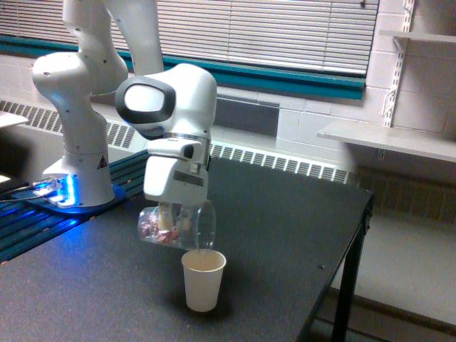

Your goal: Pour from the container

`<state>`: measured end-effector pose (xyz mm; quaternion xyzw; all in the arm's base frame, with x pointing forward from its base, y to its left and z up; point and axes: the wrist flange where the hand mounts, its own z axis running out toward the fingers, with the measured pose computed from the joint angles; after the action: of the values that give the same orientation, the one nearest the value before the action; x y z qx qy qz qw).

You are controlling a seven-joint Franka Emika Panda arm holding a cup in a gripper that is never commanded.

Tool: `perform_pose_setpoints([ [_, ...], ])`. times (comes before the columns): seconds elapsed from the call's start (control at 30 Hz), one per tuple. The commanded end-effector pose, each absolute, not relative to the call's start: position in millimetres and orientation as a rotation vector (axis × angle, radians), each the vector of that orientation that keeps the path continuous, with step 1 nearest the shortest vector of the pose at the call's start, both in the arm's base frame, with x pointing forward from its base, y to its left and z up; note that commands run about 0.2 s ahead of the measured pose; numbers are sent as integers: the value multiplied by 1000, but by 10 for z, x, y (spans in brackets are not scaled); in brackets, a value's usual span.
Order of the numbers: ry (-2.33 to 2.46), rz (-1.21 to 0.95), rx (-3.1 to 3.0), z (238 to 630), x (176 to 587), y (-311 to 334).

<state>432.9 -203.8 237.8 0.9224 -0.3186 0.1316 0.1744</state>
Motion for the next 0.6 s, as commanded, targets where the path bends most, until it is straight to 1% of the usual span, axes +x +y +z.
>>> perform_pose_setpoints([
  [0.03, -873, 369, 2610, 2367, 4379, -1959],
  [0.6, -889, 372, 2587, 2387, 4257, -2115],
])
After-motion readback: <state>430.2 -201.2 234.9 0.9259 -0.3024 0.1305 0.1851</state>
